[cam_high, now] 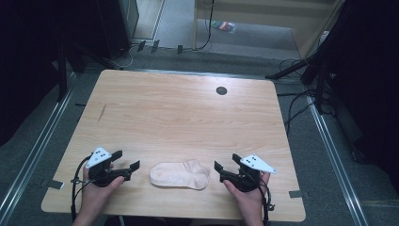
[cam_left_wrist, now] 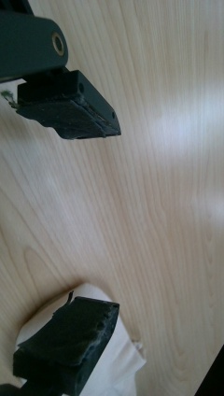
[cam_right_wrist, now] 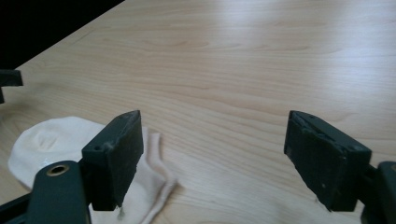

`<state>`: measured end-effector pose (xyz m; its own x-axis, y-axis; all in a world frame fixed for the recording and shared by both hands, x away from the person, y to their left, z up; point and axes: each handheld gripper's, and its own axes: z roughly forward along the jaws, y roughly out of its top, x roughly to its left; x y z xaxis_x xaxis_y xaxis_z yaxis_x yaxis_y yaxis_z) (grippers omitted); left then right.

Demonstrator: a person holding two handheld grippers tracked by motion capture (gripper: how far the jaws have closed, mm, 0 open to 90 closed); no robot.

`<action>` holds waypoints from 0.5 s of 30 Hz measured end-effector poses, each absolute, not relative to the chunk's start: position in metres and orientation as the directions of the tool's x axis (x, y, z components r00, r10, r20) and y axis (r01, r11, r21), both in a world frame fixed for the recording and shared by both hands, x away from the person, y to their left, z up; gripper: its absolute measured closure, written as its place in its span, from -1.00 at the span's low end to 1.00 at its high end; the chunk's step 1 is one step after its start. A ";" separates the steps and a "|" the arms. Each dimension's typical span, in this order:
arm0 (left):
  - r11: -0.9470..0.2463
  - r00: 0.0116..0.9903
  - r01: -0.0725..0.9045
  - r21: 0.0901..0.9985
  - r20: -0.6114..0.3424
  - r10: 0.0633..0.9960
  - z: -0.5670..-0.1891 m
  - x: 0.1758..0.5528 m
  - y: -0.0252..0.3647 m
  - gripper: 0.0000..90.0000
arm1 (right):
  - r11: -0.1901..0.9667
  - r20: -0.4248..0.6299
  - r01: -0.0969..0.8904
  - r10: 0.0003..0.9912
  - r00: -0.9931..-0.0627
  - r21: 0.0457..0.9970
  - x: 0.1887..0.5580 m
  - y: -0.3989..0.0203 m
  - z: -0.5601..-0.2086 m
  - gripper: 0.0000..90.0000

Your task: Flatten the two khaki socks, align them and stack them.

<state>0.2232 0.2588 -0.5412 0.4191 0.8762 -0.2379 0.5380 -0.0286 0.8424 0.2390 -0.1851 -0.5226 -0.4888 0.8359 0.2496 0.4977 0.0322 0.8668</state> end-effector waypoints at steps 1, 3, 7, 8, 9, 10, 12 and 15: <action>-0.029 0.419 0.538 0.842 -0.238 0.876 -0.541 0.223 0.259 -0.70 | 0.032 0.250 0.498 0.836 -0.489 0.867 0.239 -0.185 -0.523 -0.58; -0.016 0.401 0.537 0.843 -0.239 0.885 -0.540 0.223 0.268 -0.70 | 0.020 0.251 0.491 0.841 -0.479 0.871 0.240 -0.194 -0.521 -0.60; -0.008 0.378 0.532 0.847 -0.229 0.897 -0.540 0.222 0.284 -0.75 | 0.015 0.235 0.485 0.861 -0.451 0.874 0.241 -0.217 -0.520 -0.68; -0.014 0.372 0.530 0.848 -0.218 0.902 -0.540 0.222 0.288 -0.75 | 0.015 0.235 0.485 0.861 -0.451 0.874 0.241 -0.217 -0.520 -0.68; -0.031 0.358 0.527 0.850 -0.188 0.915 -0.540 0.221 0.296 -0.77 | 0.000 0.244 0.489 0.867 -0.435 0.872 0.241 -0.227 -0.521 -0.68; -0.031 0.358 0.527 0.850 -0.188 0.915 -0.540 0.221 0.296 -0.79 | -0.012 0.252 0.490 0.868 -0.427 0.872 0.241 -0.232 -0.521 -0.68; -0.021 0.353 0.526 0.850 -0.196 0.915 -0.540 0.220 0.305 -0.80 | -0.025 0.254 0.490 0.878 -0.406 0.871 0.240 -0.242 -0.522 -0.68; -0.003 0.338 0.527 0.850 -0.206 0.918 -0.541 0.216 0.319 -0.81 | -0.038 0.260 0.495 0.884 -0.388 0.868 0.240 -0.251 -0.522 -0.68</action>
<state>0.2161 0.3186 -0.5409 0.3380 0.9182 -0.2064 0.5272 -0.0030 0.8497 0.2397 -0.2508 -0.5225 -0.3880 0.8842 0.2600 0.4949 -0.0381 0.8681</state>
